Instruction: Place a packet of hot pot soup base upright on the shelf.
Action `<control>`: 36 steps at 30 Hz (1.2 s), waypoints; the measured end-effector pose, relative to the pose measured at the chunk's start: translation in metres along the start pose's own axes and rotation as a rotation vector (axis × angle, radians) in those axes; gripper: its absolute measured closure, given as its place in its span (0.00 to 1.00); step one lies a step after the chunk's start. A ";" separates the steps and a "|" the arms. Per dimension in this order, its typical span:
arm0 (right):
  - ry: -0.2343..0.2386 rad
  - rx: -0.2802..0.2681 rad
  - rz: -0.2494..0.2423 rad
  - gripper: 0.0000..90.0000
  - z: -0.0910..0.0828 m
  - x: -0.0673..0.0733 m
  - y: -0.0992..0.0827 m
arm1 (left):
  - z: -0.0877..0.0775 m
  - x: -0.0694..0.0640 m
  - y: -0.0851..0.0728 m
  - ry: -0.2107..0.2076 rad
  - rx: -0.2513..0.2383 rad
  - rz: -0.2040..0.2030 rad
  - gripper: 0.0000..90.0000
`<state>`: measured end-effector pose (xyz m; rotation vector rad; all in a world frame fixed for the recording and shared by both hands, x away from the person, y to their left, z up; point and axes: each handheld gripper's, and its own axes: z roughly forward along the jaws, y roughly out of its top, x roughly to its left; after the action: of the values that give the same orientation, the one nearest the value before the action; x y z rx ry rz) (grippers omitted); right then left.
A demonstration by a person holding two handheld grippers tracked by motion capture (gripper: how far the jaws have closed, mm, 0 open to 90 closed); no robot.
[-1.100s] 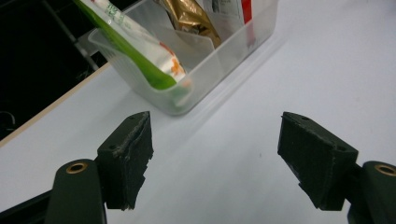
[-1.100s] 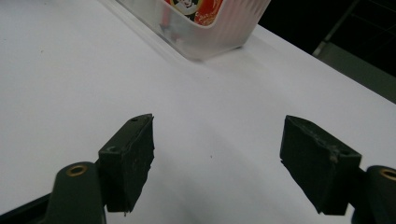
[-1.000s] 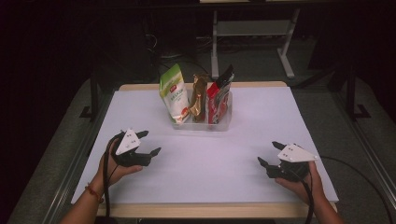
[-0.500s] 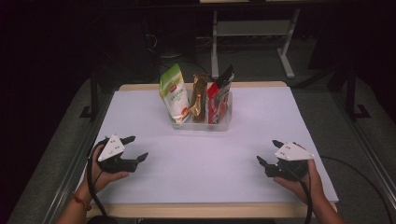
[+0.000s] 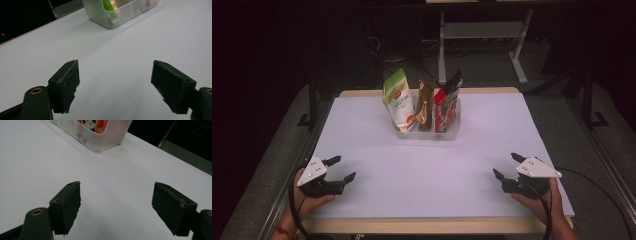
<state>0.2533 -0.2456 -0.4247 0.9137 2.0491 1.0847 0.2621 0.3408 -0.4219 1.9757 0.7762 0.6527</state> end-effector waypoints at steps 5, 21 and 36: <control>-0.013 0.009 0.013 0.23 -0.001 -0.004 -0.009 | -0.014 0.006 -0.012 0.033 -0.025 -0.067 0.21; -0.021 0.028 0.087 0.19 -0.004 -0.014 -0.021 | -0.015 0.006 -0.018 0.076 -0.035 -0.071 0.19; -0.037 0.026 0.061 0.19 -0.008 -0.012 -0.023 | -0.010 0.008 -0.016 0.119 -0.043 -0.074 0.19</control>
<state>0.2476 -0.2681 -0.4381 1.0082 2.0214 1.0672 0.2560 0.3592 -0.4301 1.8733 0.8956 0.7416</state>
